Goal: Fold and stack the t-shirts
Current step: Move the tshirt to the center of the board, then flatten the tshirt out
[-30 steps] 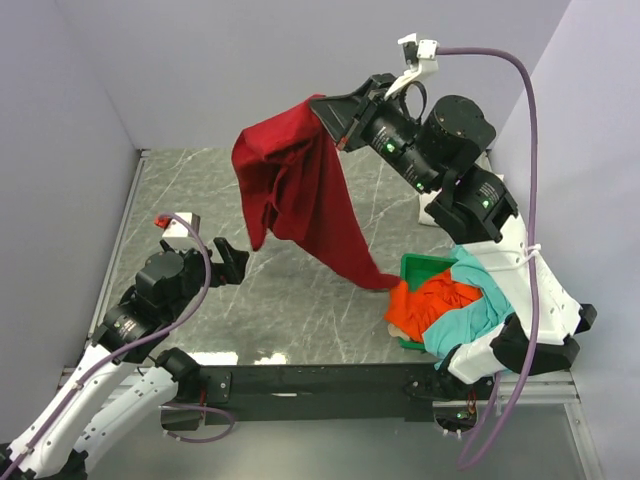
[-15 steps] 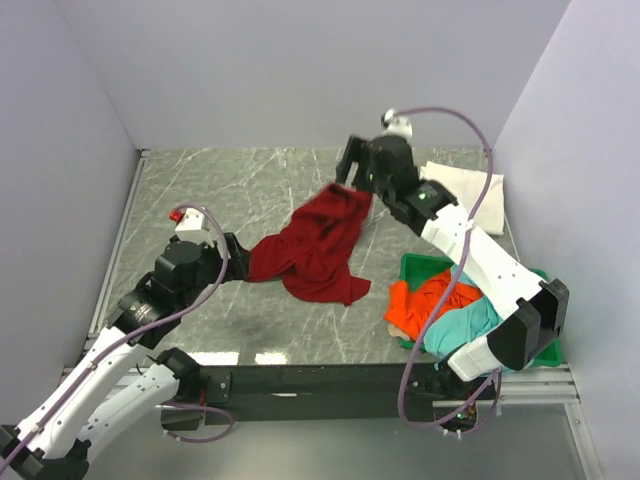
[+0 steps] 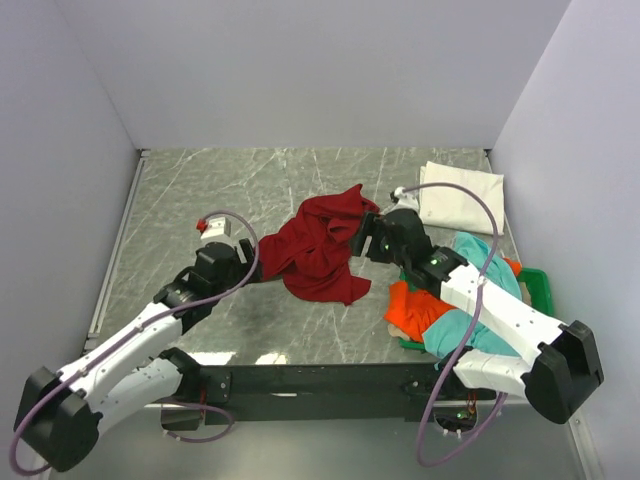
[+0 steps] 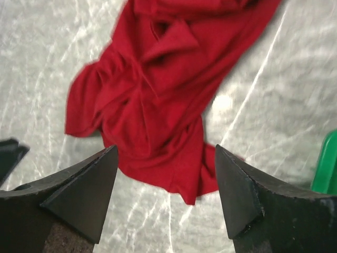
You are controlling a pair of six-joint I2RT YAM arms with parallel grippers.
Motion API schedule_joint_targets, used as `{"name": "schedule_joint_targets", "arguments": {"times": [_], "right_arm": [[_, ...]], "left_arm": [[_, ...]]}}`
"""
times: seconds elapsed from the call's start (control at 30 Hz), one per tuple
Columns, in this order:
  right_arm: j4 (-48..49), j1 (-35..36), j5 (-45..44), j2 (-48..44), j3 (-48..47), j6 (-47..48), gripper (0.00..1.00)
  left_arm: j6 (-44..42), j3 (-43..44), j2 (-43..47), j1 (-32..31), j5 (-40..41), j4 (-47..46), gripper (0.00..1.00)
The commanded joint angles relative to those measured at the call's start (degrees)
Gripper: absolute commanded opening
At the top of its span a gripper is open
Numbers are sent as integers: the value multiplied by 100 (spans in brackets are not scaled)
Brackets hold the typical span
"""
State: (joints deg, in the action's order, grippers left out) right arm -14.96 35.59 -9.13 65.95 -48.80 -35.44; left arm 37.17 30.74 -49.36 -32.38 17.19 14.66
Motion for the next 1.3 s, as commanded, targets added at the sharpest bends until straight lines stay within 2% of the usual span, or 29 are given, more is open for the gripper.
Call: {"name": "schedule_joint_targets", "arguments": {"times": [0.0,0.23,0.3,0.43,0.63,0.77,1.03,1.23,1.27], "right_arm": [[441,62,200,-319,343,-235,80],[836,79,411,-426,845,-376,79],[924,70,438,-277,845,-367,79],[1004,105,552,136,644,-262,80],[1162,202,710,892,292,-226,79],[1232,264,737,1436,37,-200,78],[1030,290,517,2263,-788,-51,78],[609,290,26,3028,-1492,-121,78],[565,290,7,3194,-1571,-112,77]], "left_arm": [[80,-120,-196,109,425,-788,79],[1,-297,-864,381,197,-1096,74],[-60,-419,-1048,522,-38,-1393,71],[-104,-429,-1391,680,-251,-1578,72],[-113,-201,-2015,891,-532,-1519,71],[-183,28,-2402,962,-742,-1483,63],[-350,283,-2947,971,-1121,-1483,56],[-447,468,-3281,971,-1411,-1483,39],[-456,485,-3316,979,-1429,-1483,33]]}}
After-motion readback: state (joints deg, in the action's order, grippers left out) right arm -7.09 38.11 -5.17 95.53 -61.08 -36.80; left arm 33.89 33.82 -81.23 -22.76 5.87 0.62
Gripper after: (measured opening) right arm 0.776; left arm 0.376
